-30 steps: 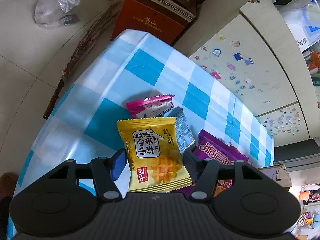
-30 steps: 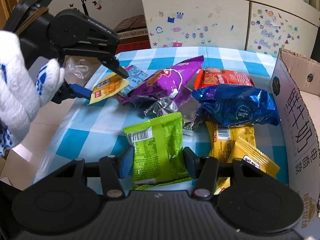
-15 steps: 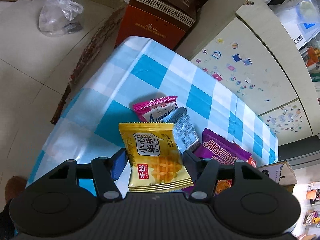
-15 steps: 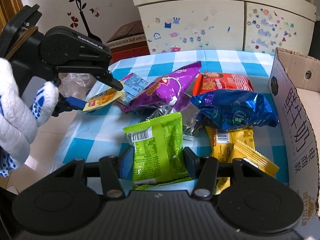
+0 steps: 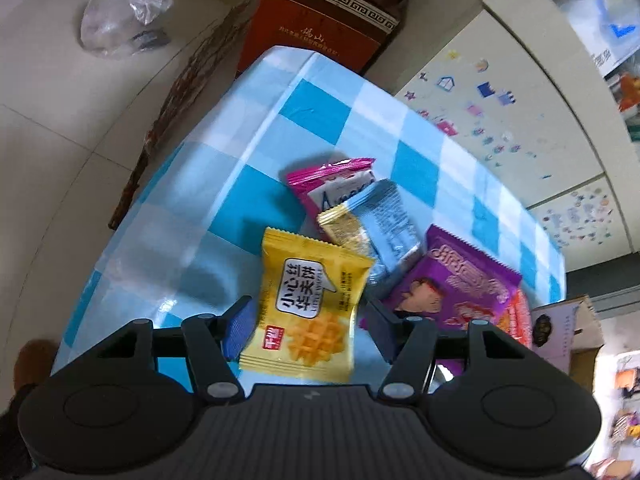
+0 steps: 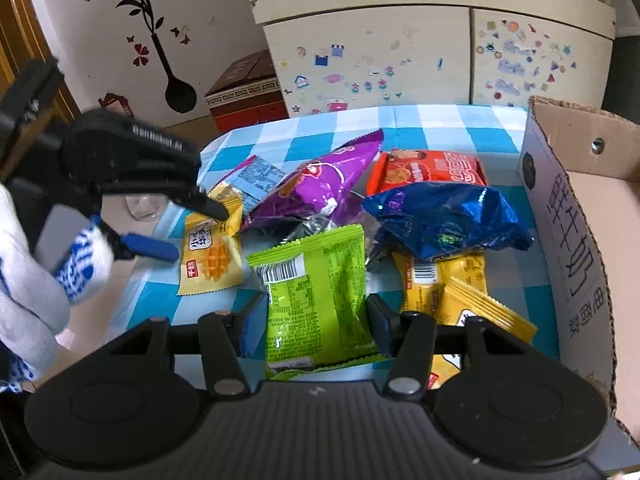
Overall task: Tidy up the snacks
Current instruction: 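Lift the green packet with the right gripper while the left gripper lifts the yellow waffle packet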
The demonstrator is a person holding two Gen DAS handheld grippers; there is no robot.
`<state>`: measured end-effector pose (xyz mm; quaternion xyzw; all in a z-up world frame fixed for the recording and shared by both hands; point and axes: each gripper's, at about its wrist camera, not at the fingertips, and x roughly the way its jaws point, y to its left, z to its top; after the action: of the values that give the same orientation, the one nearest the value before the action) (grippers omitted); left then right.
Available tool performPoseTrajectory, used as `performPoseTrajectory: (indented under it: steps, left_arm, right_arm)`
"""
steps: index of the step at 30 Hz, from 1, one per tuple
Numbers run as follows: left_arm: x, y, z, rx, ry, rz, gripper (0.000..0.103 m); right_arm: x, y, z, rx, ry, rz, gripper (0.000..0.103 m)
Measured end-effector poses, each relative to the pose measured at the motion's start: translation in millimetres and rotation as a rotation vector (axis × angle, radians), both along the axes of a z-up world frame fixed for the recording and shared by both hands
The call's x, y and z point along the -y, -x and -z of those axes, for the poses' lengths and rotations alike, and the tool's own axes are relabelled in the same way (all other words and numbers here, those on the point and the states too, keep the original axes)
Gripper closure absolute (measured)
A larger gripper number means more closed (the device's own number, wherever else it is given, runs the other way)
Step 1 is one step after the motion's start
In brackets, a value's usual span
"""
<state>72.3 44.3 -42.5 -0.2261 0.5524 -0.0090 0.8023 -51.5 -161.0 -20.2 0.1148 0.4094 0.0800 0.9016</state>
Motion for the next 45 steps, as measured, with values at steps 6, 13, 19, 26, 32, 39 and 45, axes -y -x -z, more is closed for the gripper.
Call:
performPoseTrajectory:
  steps: [6,13,19,26,32,39,45]
  left_arm:
    - [15,-3,2,0.027,-0.079,0.084,0.028]
    - [23,-6,12,0.015,-0.099,0.112,0.014]
    - [42,-5,19,0.007,-0.190,0.200,0.000]
    - [55,3,21,0.026,-0.275,0.229,0.000]
    - [67,8,24,0.039,-0.355,0.284,0.000]
    - [54,0,20,0.032,-0.277,0.236,0.000]
    - [54,1,18,0.041,-0.297,0.222,0.013]
  right_arm:
    - [1,-1,2,-0.008,-0.003,0.013,0.049]
    - [4,-5,4,-0.018,-0.019,0.031,0.049]
    - [8,-5,5,-0.028,-0.031,0.050,0.049]
    - [13,-5,5,-0.036,-0.069,0.074,0.049]
    - [16,-5,5,-0.040,-0.072,0.089,0.049]
    - [17,-5,5,-0.036,-0.078,0.092,0.049]
    - [16,-5,4,-0.033,-0.081,0.088,0.049]
